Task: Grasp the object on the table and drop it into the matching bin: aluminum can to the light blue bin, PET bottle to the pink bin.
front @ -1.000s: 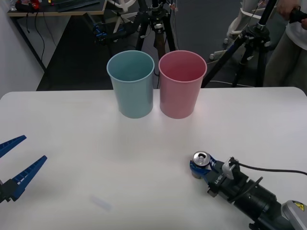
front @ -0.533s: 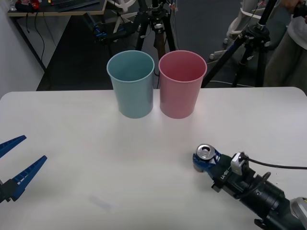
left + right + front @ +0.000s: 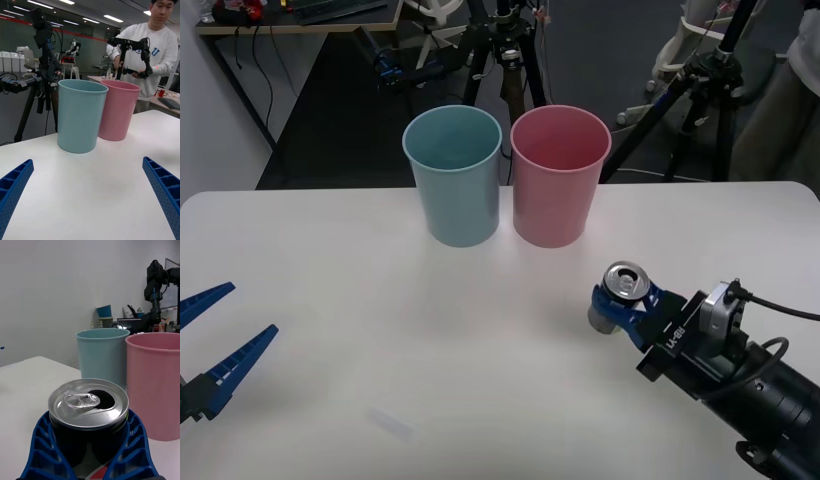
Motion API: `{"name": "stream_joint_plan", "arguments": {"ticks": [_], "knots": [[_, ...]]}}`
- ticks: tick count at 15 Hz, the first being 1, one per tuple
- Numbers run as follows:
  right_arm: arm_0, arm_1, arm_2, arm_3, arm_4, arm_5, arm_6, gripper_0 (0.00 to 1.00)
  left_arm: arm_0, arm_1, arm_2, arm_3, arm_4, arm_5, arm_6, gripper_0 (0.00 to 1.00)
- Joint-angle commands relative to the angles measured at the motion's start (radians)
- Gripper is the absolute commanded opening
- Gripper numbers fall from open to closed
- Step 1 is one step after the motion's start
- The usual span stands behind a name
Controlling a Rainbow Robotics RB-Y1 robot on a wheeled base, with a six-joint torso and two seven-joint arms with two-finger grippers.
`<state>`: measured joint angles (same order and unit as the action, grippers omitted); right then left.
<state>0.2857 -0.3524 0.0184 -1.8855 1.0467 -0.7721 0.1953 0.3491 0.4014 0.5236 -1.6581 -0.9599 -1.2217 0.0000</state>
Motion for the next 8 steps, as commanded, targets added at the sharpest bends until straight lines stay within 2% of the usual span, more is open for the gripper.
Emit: {"name": "stream_joint_plan", "arguments": {"ticks": [1, 6, 8], "knots": [[0.003, -0.016, -0.005, -0.09, 0.003, 0.034, -0.097, 0.0, 0.0, 0.0, 0.0, 0.0, 0.0, 0.0, 0.0, 1.0], [-0.026, -0.017, -0.031, -0.211, 0.079, 0.076, -0.26, 0.0, 0.0, 0.0, 0.0, 0.0, 0.0, 0.0, 0.0, 1.0], [-0.053, -0.017, -0.029, -0.257, 0.15, 0.12, -0.324, 0.0, 0.0, 0.0, 0.0, 0.0, 0.0, 0.0, 0.0, 1.0]]}}
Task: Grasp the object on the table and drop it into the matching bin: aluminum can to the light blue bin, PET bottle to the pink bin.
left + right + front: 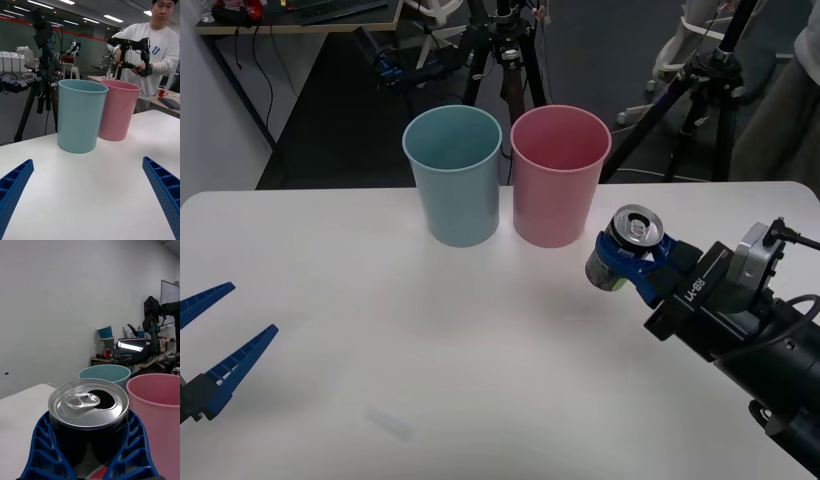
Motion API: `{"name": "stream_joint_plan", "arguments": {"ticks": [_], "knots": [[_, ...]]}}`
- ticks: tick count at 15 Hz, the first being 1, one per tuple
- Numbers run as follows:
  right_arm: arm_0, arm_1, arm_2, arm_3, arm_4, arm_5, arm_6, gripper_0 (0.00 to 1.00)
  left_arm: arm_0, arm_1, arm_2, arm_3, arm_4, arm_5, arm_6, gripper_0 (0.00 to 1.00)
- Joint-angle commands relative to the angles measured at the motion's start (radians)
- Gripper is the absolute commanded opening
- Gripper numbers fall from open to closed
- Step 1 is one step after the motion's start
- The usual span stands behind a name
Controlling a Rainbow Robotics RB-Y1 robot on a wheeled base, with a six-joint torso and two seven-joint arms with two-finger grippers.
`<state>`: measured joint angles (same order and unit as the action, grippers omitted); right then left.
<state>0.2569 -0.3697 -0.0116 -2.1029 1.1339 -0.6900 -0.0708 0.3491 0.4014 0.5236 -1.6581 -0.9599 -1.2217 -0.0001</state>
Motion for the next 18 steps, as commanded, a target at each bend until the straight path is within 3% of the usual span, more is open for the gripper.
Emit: {"name": "stream_joint_plan", "arguments": {"ticks": [1, 10, 13, 18], "knots": [[-0.041, 0.0, 0.007, -0.057, 0.104, 0.061, -0.104, 0.0, 0.0, 0.0, 0.0, 0.0, 0.0, 0.0, 0.0, 1.0], [-0.283, 0.003, 0.182, -0.055, 0.461, 0.285, -0.454, 0.0, 0.0, 0.0, 0.0, 0.0, 0.0, 0.0, 0.0, 1.0], [-0.386, 0.069, 0.205, 0.032, 0.593, 0.296, -0.511, 0.0, 0.0, 0.0, 0.0, 0.0, 0.0, 0.0, 0.0, 1.0], [-0.573, 0.189, 0.208, 0.248, 0.699, 0.313, -0.527, 0.0, 0.0, 0.0, 0.0, 0.0, 0.0, 0.0, 0.0, 1.0]]}}
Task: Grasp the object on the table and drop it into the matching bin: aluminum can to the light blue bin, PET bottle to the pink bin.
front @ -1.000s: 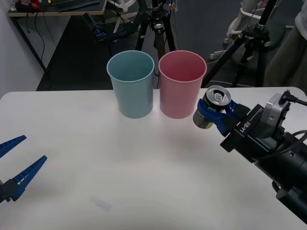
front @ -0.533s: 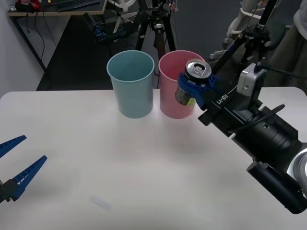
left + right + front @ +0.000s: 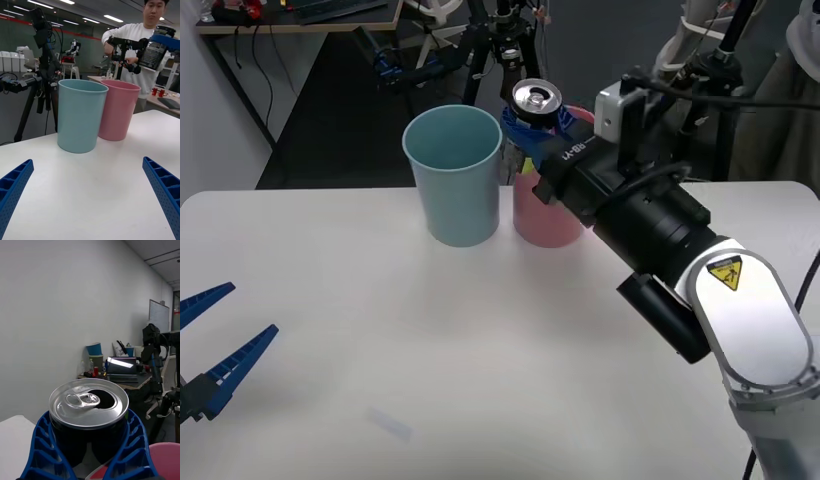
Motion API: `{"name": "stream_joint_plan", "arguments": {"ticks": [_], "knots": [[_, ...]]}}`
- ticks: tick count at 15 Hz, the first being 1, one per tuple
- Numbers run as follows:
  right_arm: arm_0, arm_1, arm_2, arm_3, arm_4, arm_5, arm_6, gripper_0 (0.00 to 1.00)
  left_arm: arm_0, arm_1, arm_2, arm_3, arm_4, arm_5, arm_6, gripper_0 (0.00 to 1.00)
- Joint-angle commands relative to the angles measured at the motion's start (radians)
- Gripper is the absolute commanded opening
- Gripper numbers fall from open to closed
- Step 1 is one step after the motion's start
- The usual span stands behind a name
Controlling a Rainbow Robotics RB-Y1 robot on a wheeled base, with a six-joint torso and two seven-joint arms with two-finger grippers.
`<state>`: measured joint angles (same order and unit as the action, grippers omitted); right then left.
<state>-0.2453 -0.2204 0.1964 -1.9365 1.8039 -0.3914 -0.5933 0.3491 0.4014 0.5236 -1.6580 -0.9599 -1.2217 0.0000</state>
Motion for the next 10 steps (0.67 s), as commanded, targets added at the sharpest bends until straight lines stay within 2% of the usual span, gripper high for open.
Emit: {"name": "stream_joint_plan", "arguments": {"ticks": [1, 7, 10], "knots": [[-0.117, 0.056, 0.0, 0.136, 0.037, 0.028, -0.006, 0.0, 0.0, 0.0, 0.0, 0.0, 0.0, 0.0, 0.0, 1.0], [-0.37, 0.081, 0.055, 0.458, 0.045, 0.178, -0.013, 0.0, 0.0, 0.0, 0.0, 0.0, 0.0, 0.0, 0.0, 1.0], [-0.453, 0.102, 0.058, 0.573, 0.045, 0.198, -0.016, 0.0, 0.0, 0.0, 0.0, 0.0, 0.0, 0.0, 0.0, 1.0]]}}
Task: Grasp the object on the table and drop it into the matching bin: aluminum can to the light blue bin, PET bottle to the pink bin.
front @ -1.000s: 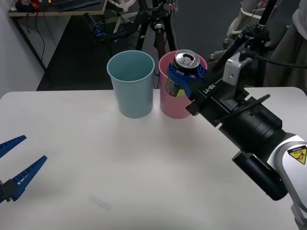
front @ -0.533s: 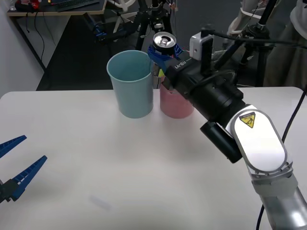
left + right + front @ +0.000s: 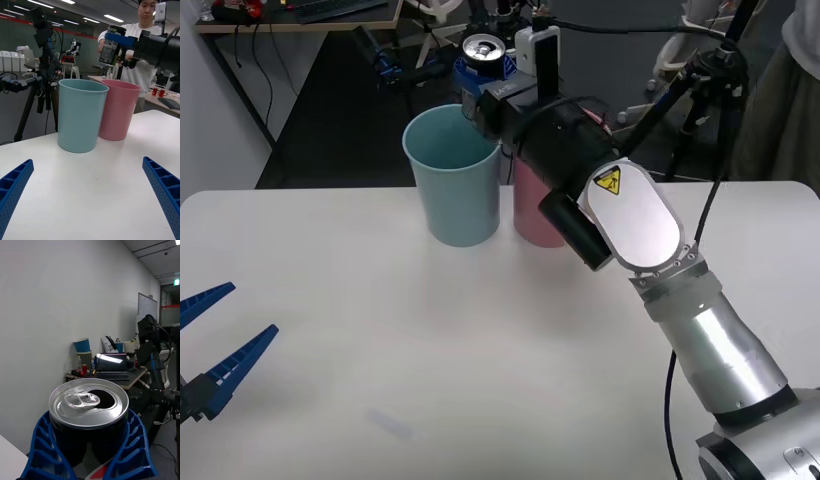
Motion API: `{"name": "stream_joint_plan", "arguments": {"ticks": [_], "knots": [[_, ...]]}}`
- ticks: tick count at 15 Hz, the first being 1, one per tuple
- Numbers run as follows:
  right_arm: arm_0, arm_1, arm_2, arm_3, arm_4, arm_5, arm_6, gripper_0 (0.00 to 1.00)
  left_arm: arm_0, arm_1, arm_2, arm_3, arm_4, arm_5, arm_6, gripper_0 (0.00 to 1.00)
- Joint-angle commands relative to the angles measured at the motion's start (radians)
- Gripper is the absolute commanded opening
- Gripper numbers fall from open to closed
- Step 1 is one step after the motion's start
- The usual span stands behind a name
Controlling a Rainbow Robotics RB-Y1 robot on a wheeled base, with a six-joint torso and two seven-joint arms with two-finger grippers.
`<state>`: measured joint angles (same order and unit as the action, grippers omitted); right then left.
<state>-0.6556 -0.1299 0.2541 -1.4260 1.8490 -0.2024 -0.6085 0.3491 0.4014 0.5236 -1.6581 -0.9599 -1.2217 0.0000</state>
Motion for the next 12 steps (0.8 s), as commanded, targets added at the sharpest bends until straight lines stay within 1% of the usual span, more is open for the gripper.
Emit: {"name": "stream_joint_plan", "arguments": {"ticks": [1, 10, 12], "knots": [[-0.062, 0.021, 0.001, 0.096, -0.001, 0.012, -0.001, 0.0, 0.0, 0.0, 0.0, 0.0, 0.0, 0.0, 0.0, 1.0], [-0.197, 0.072, 0.001, 0.297, -0.001, 0.061, 0.007, 0.0, 0.0, 0.0, 0.0, 0.0, 0.0, 0.0, 0.0, 1.0], [-0.2, 0.073, 0.001, 0.303, -0.001, 0.061, 0.001, 0.0, 0.0, 0.0, 0.0, 0.0, 0.0, 0.0, 0.0, 1.0]]}}
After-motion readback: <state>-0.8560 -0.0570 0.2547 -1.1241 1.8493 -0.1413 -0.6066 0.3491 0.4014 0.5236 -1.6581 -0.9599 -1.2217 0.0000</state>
